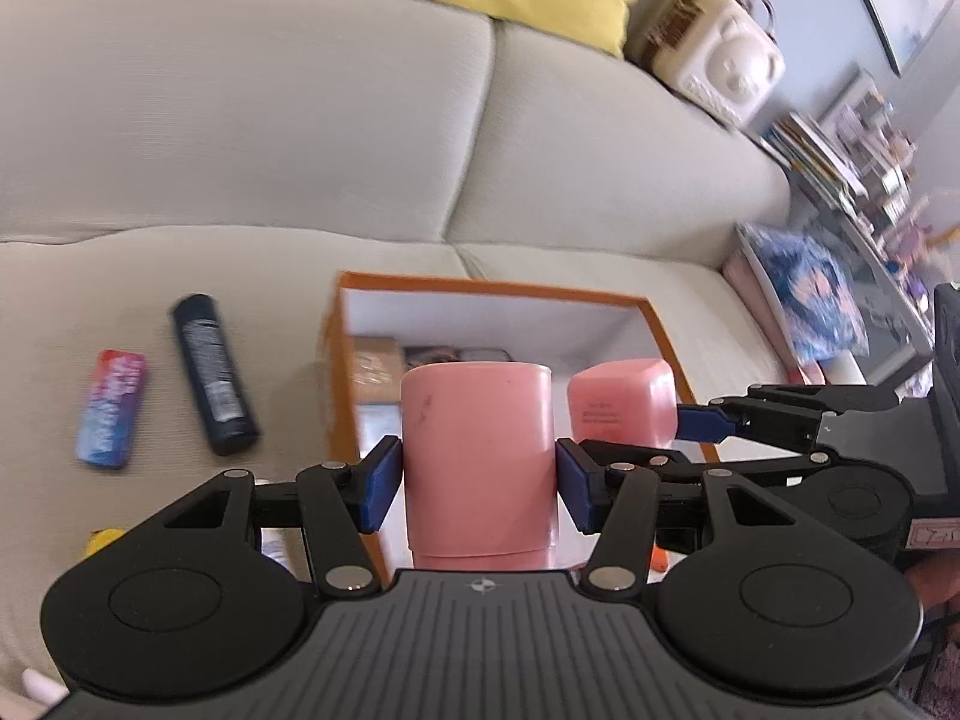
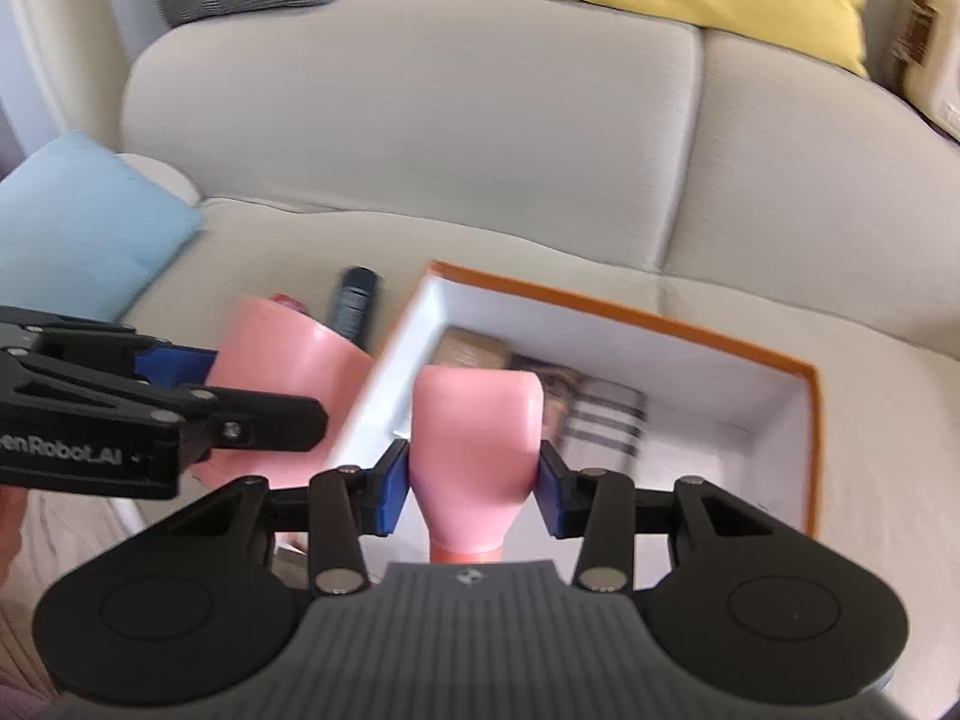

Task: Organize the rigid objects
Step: 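Carry the pink cup and pink bottle over the shoebox with both grippers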

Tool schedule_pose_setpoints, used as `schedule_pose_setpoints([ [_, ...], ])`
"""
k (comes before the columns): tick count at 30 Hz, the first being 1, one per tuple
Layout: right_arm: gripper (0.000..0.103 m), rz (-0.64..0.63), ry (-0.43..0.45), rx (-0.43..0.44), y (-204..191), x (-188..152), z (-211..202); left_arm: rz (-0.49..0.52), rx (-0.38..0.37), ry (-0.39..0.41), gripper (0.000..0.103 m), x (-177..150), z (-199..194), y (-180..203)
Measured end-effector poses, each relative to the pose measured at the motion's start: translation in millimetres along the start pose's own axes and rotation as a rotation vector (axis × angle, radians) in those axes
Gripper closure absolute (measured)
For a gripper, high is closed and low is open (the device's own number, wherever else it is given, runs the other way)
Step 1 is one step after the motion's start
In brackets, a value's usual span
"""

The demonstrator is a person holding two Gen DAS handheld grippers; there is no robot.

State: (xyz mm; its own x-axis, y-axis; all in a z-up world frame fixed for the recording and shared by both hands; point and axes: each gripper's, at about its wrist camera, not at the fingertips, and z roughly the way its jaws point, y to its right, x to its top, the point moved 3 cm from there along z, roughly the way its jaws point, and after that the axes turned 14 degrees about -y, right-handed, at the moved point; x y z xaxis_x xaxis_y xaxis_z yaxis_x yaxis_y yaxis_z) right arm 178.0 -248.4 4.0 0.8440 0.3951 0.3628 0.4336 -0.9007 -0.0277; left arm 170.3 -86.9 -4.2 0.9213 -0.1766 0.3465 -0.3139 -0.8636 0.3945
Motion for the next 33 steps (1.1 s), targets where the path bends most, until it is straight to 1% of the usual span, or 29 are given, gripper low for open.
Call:
schedule_pose_setpoints([
  [8, 0.058, 0.071, -0.076, -0.068, 65.2, -28.2, 17.4, 0.04, -0.063, -0.106, 0.04, 12.7, 52.1, 24.4],
  [11, 0.059, 0.073, -0.109, -0.078, 77.8, -30.0, 32.4, 0.046, -0.082, -0.139, 0.04, 21.6, 71.3, 29.9],
  [13, 0.059, 0.073, -0.129, -0.084, 86.3, -30.6, 40.8, 0.049, -0.076, -0.157, 0.04, 29.8, 84.2, 33.5],
  [15, 0.059, 0.067, -0.148, -0.079, 91.2, -27.3, 50.6, 0.04, -0.084, -0.166, 0.04, 39.4, 96.0, 34.4],
  [17, 0.059, 0.059, -0.158, -0.065, 95.6, -21.8, 59.6, 0.01, -0.095, -0.178, 0.04, 48.4, 107.8, 32.0],
  [20, 0.059, 0.079, -0.176, -0.092, 106.1, -8.4, 77.9, -0.023, -0.081, -0.197, 0.04, 60.4, 126.9, 26.4],
  [23, 0.059, 0.12, -0.19, -0.091, 117.8, 5.8, 97.1, -0.043, -0.067, -0.221, 0.04, 69.5, 146.2, 21.6],
  [25, 0.059, 0.112, -0.191, -0.122, 121.7, 12.6, 109.5, -0.06, -0.069, -0.234, 0.04, 73.2, 156.3, 18.2],
  [27, 0.059, 0.105, -0.196, -0.136, 125.3, 17.8, 121.6, -0.075, -0.068, -0.237, 0.04, 76.5, 164.5, 13.3],
  [30, 0.059, 0.103, -0.207, -0.128, 129.0, 23.3, 136.6, -0.092, -0.069, -0.236, 0.04, 80.1, 172.7, 6.9],
  [33, 0.059, 0.09, -0.211, -0.15, 129.5, 26.7, 149.1, -0.087, -0.052, -0.228, 0.04, 82.5, 177.5, 4.0],
])
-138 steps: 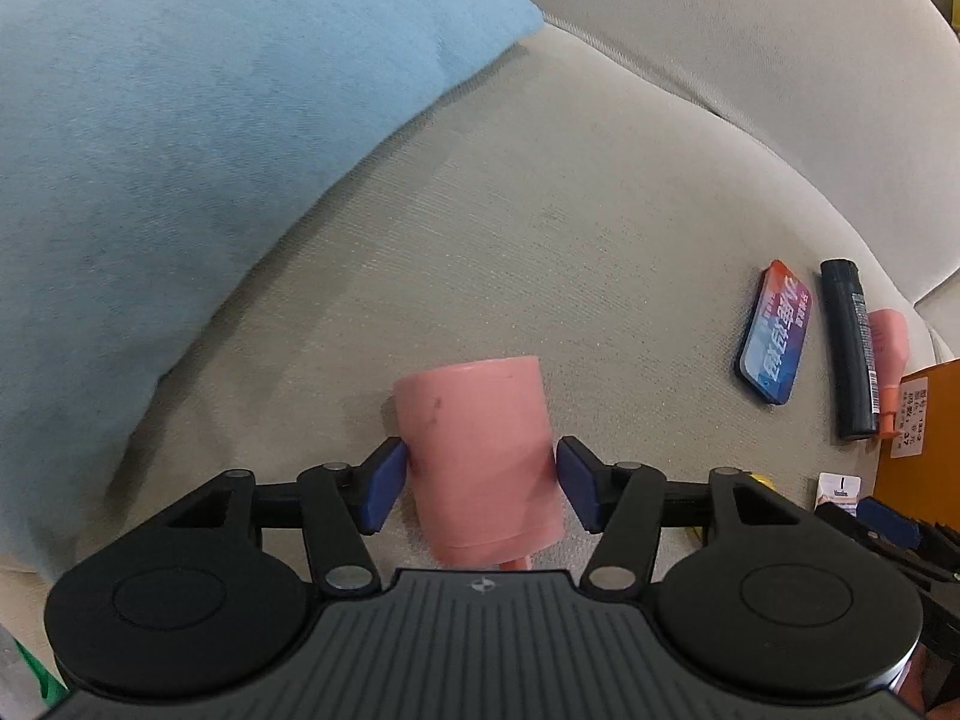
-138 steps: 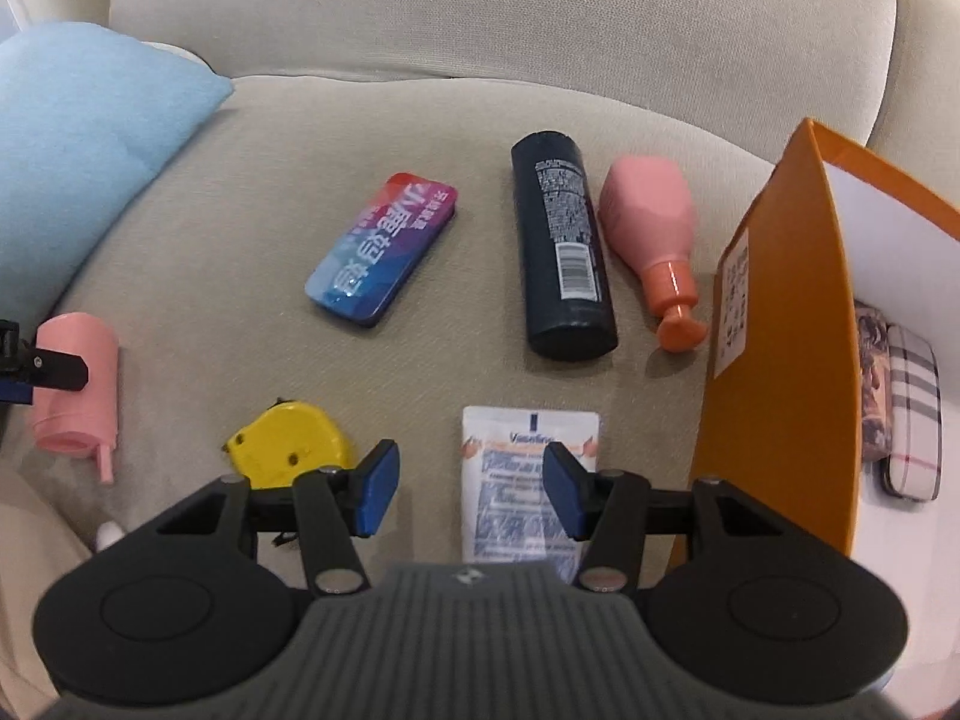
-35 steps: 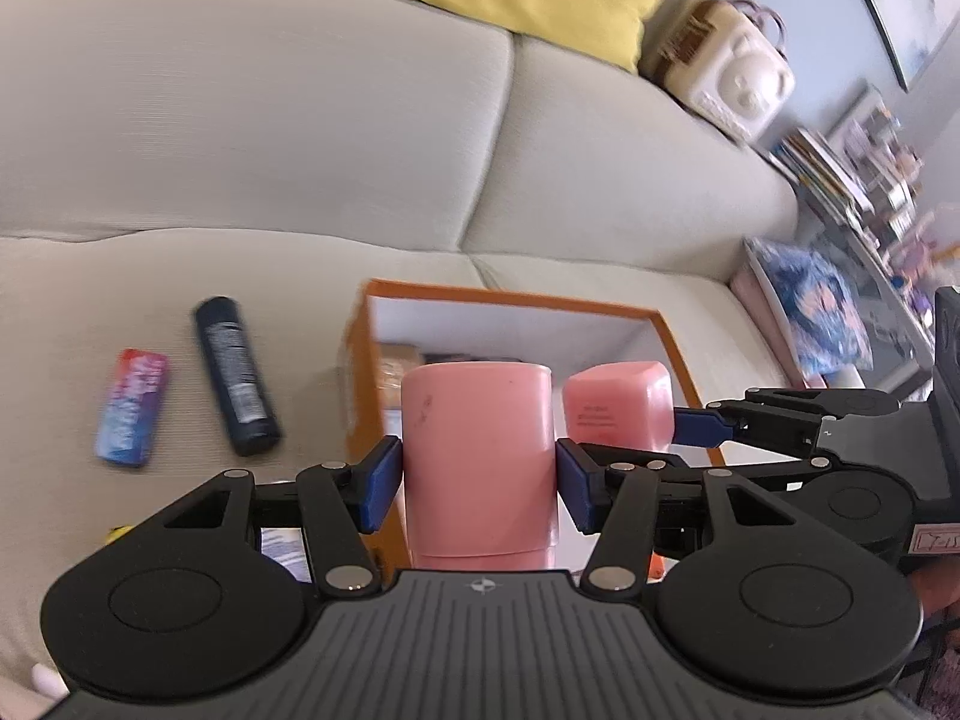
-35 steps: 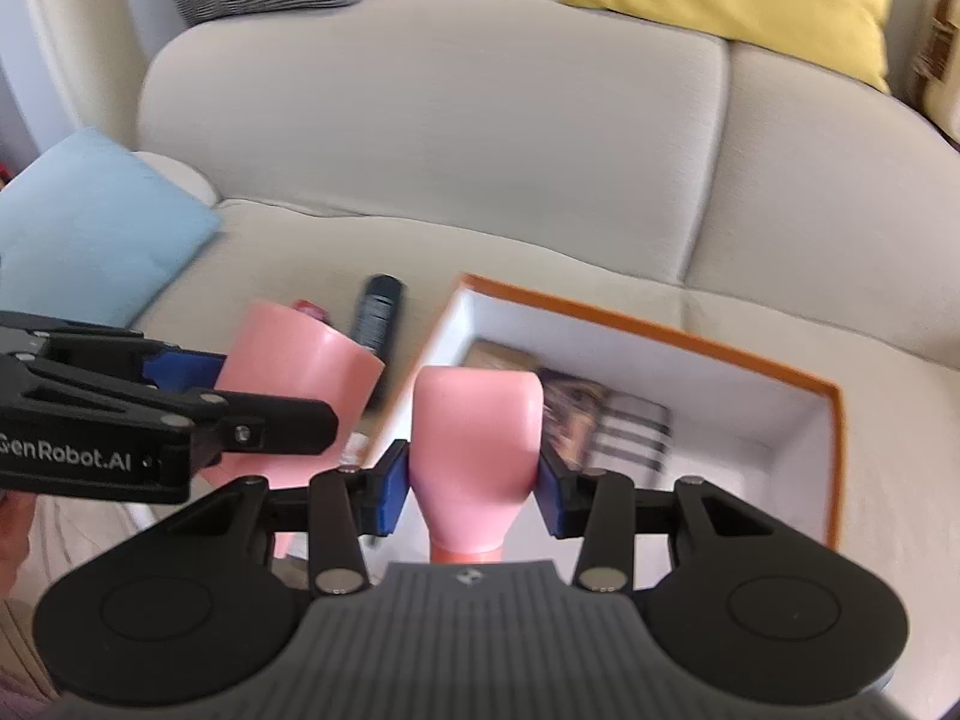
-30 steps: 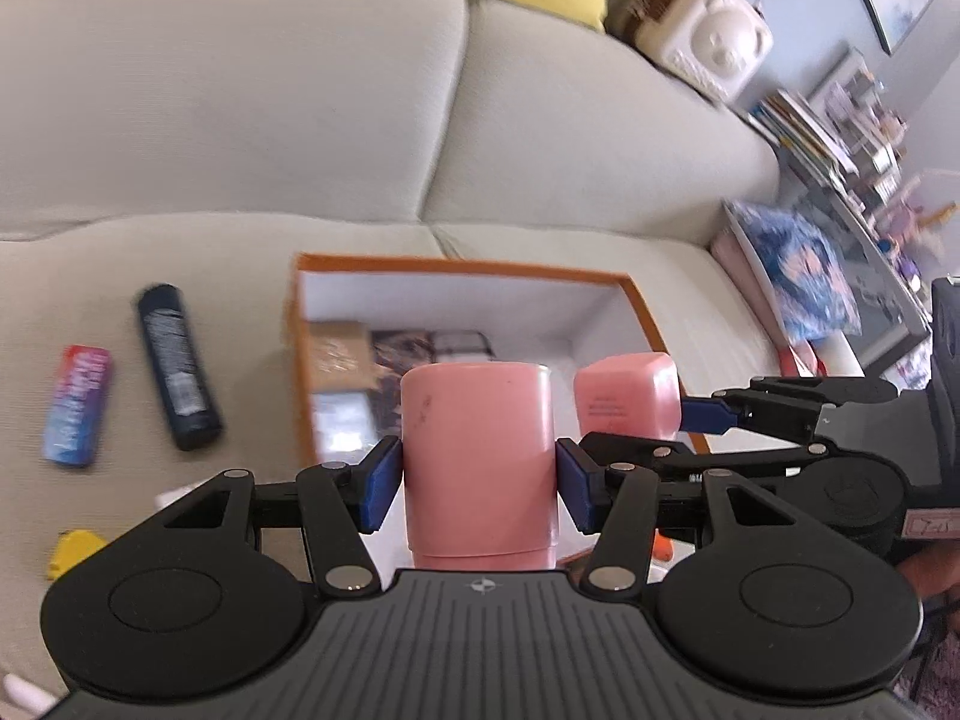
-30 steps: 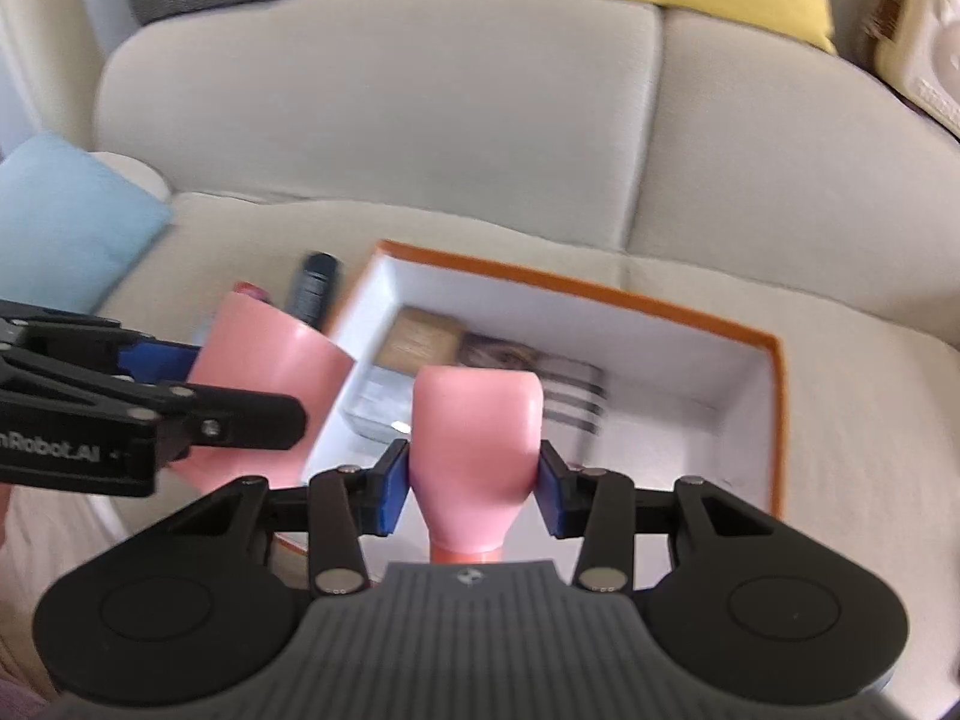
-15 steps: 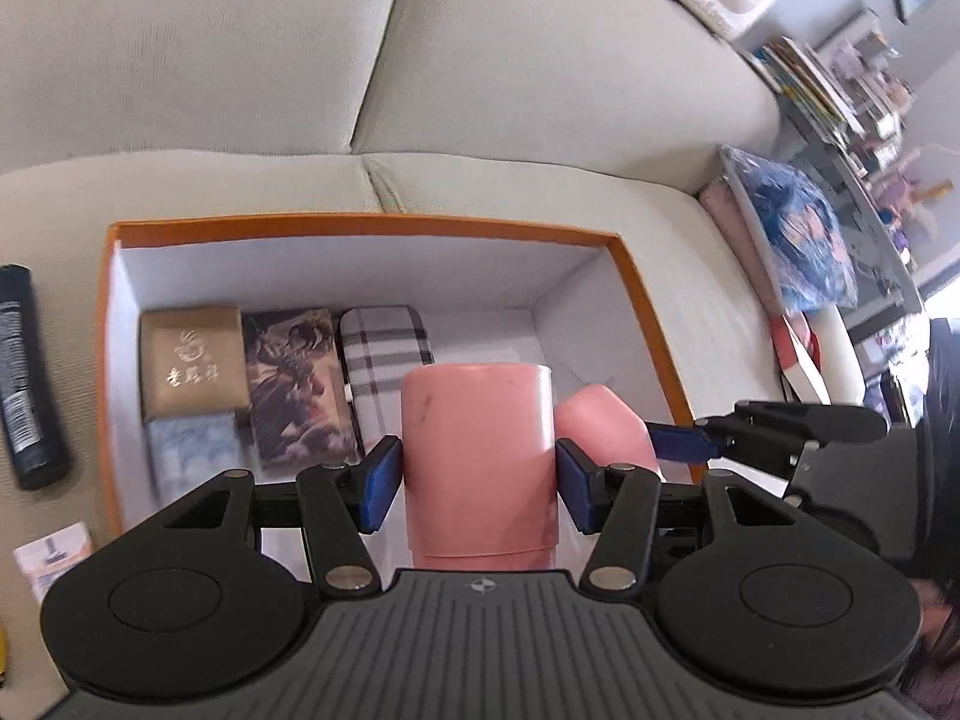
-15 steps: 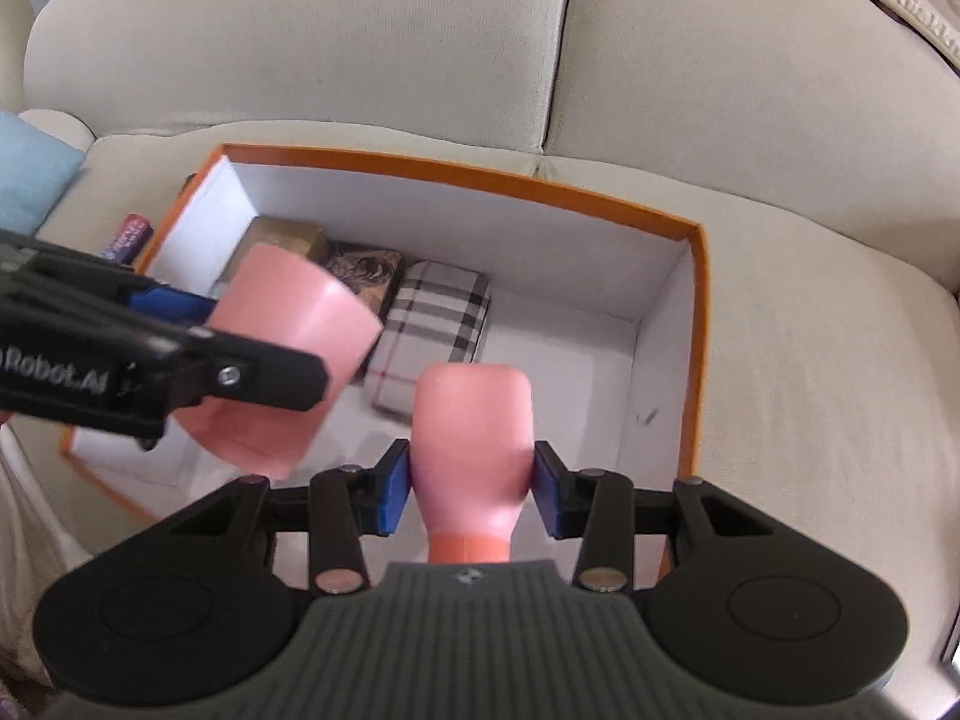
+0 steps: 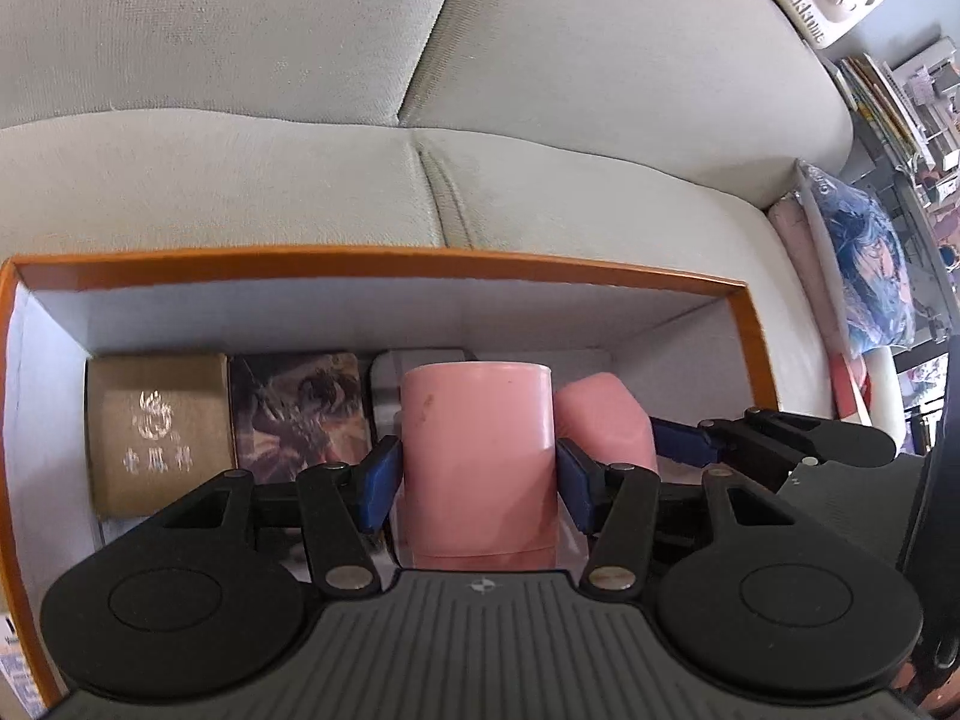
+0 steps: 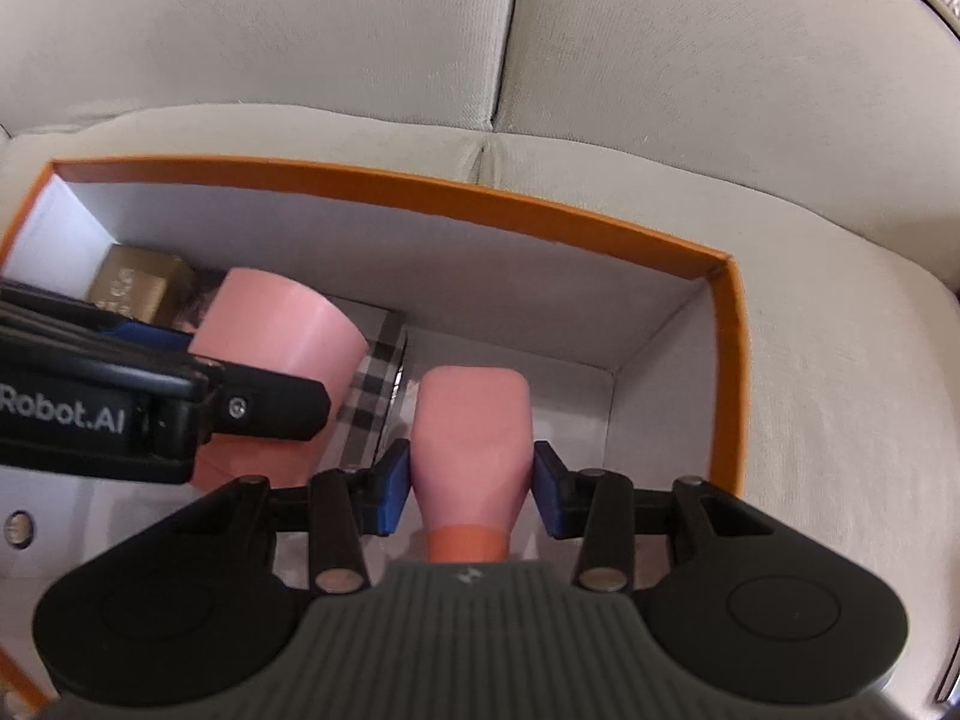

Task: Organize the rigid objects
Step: 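Carry the pink cup and pink bottle over the shoebox with both grippers, then lower the pink cup and bottle into the shoebox and open both grippers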

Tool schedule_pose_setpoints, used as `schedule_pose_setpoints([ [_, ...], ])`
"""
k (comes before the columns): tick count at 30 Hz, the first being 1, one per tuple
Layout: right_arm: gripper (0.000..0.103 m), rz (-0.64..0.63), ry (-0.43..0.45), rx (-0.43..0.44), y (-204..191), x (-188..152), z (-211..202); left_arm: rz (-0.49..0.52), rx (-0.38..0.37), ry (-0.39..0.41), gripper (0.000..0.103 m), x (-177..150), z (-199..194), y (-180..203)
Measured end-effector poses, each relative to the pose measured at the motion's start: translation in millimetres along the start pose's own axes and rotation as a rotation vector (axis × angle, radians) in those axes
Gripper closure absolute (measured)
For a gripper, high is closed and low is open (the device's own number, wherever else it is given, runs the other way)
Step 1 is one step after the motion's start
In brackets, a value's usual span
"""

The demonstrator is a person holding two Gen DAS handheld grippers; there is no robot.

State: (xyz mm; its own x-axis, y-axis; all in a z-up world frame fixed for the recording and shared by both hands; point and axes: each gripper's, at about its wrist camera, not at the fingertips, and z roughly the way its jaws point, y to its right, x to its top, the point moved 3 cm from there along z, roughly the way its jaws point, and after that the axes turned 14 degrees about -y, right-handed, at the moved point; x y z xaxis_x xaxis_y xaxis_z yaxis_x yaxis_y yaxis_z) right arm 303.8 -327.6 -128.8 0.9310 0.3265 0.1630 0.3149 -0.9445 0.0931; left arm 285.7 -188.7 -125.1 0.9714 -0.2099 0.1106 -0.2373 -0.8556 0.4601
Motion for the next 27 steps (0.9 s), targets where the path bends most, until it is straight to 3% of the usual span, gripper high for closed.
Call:
schedule_pose_setpoints([
  [7, 0.059, -0.089, 0.04, -0.128, -7.6, 5.5, 9.7, -0.002, -0.003, 0.023, 0.04, 5.3, 5.7, -1.2],
  [13, 0.052, -0.2, 0.075, -0.213, -16.3, 5.2, 4.5, -0.01, 0.003, 0.021, 0.04, 6.6, 6.2, -4.4],
  [16, 0.055, -0.254, 0.113, -0.19, -20.7, 0.7, -5.8, -0.013, 0.004, 0.028, 0.04, 6.2, 3.3, -5.3],
  [18, 0.072, -0.29, 0.13, -0.145, -23.8, -3.2, -10.6, -0.012, 0.009, 0.031, 0.04, 5.7, 1.7, -4.5],
  [20, 0.079, -0.312, 0.118, -0.093, -25.1, -5.9, -11.5, -0.01, 0.016, 0.03, 0.04, 5.1, 2.3, -3.3],
  [25, 0.08, -0.322, 0.09, -0.063, -22.2, -7.6, -6.1, -0.006, 0.014, 0.021, 0.04, 4.1, 4.8, 0.0],
  [27, 0.087, -0.309, 0.085, -0.06, -20.7, -6.6, -7.7, -0.009, 0.016, 0.026, 0.04, 3.8, 5.0, 1.5],
])
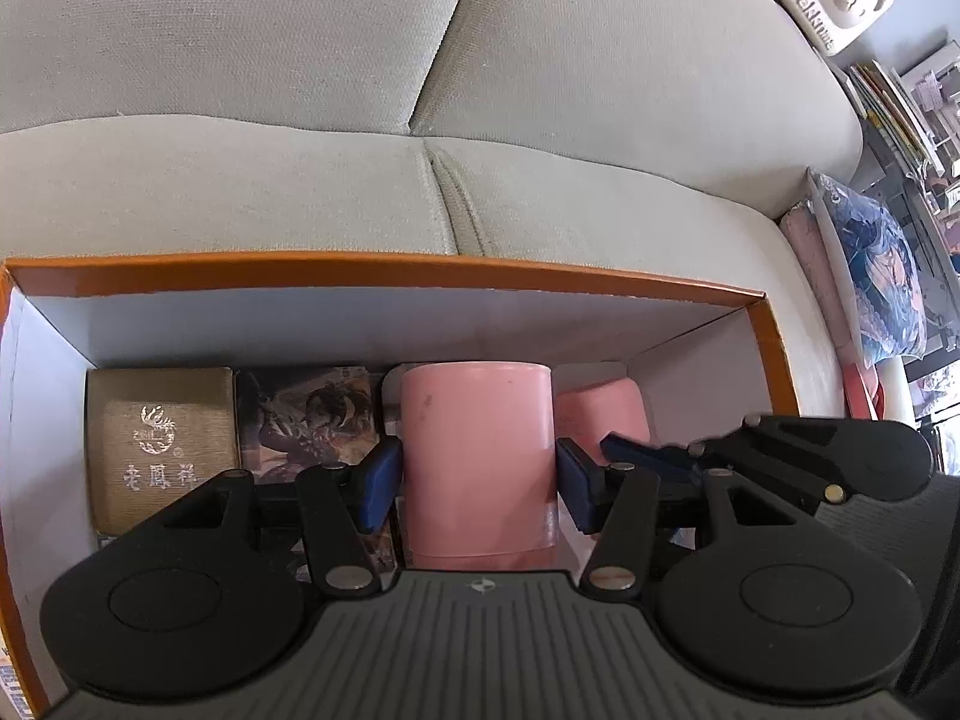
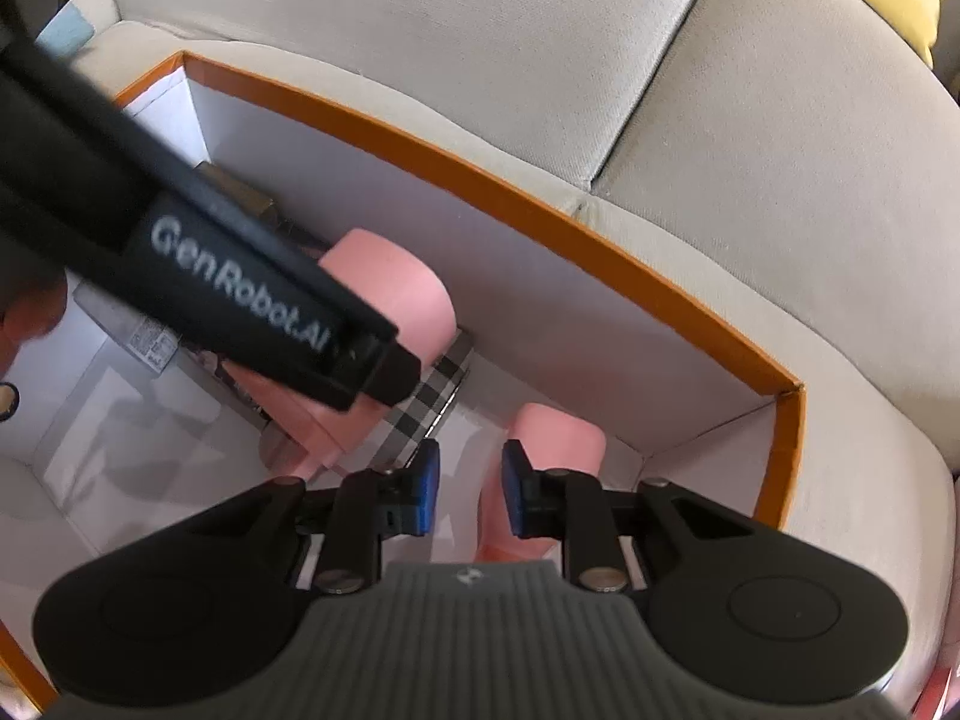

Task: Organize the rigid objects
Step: 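Lower the pink cup and bottle into the shoebox and open both grippers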

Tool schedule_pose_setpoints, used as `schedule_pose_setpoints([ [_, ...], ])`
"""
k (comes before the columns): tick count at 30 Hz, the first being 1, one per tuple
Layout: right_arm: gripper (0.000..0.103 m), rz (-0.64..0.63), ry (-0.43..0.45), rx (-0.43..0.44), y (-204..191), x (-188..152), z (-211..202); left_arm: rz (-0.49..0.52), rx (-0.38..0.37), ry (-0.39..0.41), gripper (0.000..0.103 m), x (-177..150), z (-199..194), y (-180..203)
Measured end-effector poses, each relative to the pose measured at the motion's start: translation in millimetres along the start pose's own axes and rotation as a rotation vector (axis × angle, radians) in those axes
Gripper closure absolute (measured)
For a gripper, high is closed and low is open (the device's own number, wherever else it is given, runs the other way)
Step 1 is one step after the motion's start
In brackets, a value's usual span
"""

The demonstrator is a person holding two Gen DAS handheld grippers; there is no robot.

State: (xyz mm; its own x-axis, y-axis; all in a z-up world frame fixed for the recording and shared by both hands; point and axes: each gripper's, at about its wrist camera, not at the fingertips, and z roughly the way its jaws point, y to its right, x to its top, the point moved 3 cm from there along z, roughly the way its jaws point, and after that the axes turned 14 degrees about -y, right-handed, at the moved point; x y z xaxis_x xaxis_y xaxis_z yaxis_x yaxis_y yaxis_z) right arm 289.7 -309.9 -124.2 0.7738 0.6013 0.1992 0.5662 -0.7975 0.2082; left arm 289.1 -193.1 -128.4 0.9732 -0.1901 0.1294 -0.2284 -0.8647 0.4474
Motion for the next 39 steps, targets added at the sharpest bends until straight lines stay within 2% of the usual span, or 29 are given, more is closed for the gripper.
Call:
schedule_pose_setpoints([
  [3, 0.087, -0.039, 0.011, 0.023, -4.9, -2.9, -5.5, 0.0, 0.009, 0.003, 0.04, 0.5, -0.8, 0.2],
  [5, 0.087, -0.056, -0.012, 0.021, -7.5, -5.7, -1.2, 0.0, 0.01, -0.001, 0.04, 1.0, 1.4, 2.6],
  [6, 0.089, -0.052, -0.022, 0.013, -6.8, -6.6, 2.2, 0.0, 0.01, -0.002, 0.04, 0.9, 1.9, 3.0],
  [8, 0.098, -0.021, -0.036, 0.009, -0.3, -7.9, 9.6, 0.002, 0.013, -0.005, 0.04, 0.0, 3.7, 4.0],
  [11, 0.099, 0.031, -0.035, 0.033, 10.1, -7.9, 12.2, -0.006, 0.008, -0.013, 0.04, -0.5, 6.0, 2.5],
  [17, 0.1, 0.058, -0.046, -0.073, 24.7, -9.1, 15.0, -0.005, -0.004, -0.011, 0.04, 1.2, 9.8, 7.6],
  [19, 0.101, 0.069, -0.052, -0.068, 29.0, -10.6, 14.4, -0.004, -0.007, -0.009, 0.04, 1.4, 11.4, 8.8],
  [29, 0.094, 0.046, -0.021, -0.1, 34.9, -18.4, -10.3, 0.016, -0.019, -0.026, 0.04, 9.5, 25.4, 28.5],
  [31, 0.09, 0.045, -0.016, -0.108, 36.3, -17.8, -12.4, 0.019, -0.014, -0.039, 0.04, 10.4, 29.2, 31.3],
  [33, 0.083, 0.042, -0.012, -0.12, 37.6, -17.3, -13.7, 0.02, -0.012, -0.041, 0.04, 9.9, 29.6, 32.7],
  [39, 0.08, 0.046, -0.013, -0.13, 41.3, -19.5, -14.6, 0.01, -0.016, -0.055, 0.037, 5.4, 28.2, 30.5],
])
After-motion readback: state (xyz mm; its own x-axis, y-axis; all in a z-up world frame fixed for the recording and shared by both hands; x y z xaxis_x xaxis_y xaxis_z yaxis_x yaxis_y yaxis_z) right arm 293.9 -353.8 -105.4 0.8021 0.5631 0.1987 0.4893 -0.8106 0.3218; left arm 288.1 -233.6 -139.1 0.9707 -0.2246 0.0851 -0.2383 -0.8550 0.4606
